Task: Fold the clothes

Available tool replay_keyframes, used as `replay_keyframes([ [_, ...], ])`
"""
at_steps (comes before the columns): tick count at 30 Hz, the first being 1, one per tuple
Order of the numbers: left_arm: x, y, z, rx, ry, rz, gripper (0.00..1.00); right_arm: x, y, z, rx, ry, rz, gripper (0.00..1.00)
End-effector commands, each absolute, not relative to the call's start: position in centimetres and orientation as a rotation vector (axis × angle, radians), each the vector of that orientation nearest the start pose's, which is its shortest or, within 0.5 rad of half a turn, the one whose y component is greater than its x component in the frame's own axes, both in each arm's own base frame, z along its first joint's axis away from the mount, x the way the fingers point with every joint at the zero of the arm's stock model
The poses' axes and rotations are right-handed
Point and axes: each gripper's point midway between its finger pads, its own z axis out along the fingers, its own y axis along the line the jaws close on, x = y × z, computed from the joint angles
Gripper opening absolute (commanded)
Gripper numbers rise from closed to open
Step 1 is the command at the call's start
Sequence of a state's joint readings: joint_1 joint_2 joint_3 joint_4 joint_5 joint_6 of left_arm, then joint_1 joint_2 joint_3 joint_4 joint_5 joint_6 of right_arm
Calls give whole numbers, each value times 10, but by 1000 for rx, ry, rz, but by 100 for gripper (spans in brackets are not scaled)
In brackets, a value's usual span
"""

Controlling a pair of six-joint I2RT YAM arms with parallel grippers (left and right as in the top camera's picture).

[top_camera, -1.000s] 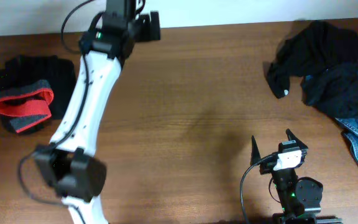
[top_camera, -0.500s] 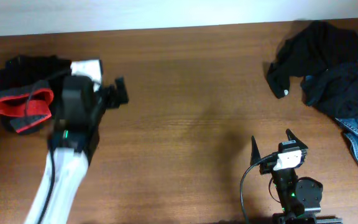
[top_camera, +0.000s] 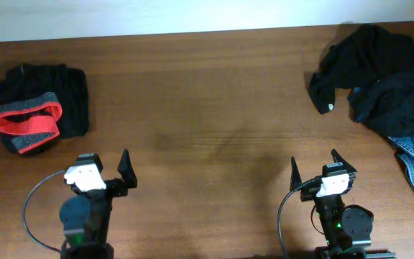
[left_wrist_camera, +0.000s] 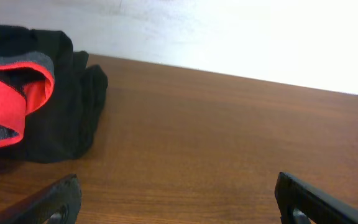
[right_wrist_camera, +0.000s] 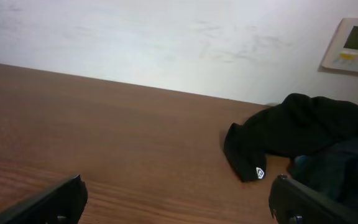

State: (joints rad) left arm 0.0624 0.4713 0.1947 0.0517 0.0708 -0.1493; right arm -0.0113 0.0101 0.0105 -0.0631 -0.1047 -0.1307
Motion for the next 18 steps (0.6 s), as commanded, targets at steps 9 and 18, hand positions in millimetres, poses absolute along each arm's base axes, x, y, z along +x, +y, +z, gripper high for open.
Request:
replay_keyframes([
  [9,256,5,151,-114,1681,-120,99,245,15,158,-169,1630,-18,99],
  [18,248,9,143,-112,1704,-92,99,245,15,158,-169,1631,-18,99],
])
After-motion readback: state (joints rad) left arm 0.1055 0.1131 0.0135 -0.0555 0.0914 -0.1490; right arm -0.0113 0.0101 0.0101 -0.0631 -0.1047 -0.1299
